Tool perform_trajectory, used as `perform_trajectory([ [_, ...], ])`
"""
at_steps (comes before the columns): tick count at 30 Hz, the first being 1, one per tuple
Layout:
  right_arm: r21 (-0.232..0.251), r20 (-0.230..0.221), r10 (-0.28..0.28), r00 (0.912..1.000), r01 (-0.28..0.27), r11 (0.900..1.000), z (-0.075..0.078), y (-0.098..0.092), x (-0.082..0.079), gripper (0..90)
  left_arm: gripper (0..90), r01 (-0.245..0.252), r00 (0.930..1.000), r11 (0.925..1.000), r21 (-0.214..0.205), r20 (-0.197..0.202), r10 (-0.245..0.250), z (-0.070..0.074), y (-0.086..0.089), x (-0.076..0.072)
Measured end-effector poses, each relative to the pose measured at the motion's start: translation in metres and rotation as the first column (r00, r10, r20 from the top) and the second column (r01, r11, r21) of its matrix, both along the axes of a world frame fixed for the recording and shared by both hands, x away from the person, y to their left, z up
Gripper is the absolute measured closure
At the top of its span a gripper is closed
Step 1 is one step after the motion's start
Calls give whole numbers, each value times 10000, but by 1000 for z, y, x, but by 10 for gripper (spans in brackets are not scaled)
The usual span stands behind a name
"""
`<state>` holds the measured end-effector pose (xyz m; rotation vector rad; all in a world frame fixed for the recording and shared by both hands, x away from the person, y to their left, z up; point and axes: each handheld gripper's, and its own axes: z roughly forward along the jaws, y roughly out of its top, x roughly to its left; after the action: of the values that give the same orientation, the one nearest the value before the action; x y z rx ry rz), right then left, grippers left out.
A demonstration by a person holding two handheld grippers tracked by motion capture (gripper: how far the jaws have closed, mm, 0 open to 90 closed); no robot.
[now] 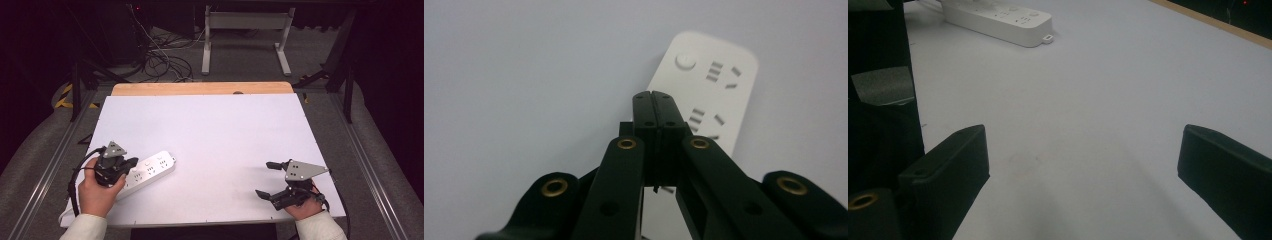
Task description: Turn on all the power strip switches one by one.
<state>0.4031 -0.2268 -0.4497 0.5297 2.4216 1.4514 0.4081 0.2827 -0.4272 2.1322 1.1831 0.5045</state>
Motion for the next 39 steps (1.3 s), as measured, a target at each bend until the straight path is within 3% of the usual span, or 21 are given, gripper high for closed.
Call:
perform_trajectory([
  [1, -32, -14, 4, 10000, -4, 10000, 0, 0, 0, 66, 900, 1, 9999, 10000, -70, 141, 0, 4, -1, -1],
  [10, -43, 1, -13, 10000, 13, 10000, 0, 1, -1, 65, 900, 201, 9998, 9998, -76, 47, -201, 6, -6, 1],
  [19, -24, -18, -8, 10000, 8, 10000, 0, 1, 0, 66, 900, 475, 9983, 9989, -29, -323, -475, 0, -22, 15],
  [39, -42, -14, 16, 10000, -16, 10000, 0, 0, 0, 66, 900, 259, 9956, 9992, 290, -910, -232, -15, -25, 31],
])
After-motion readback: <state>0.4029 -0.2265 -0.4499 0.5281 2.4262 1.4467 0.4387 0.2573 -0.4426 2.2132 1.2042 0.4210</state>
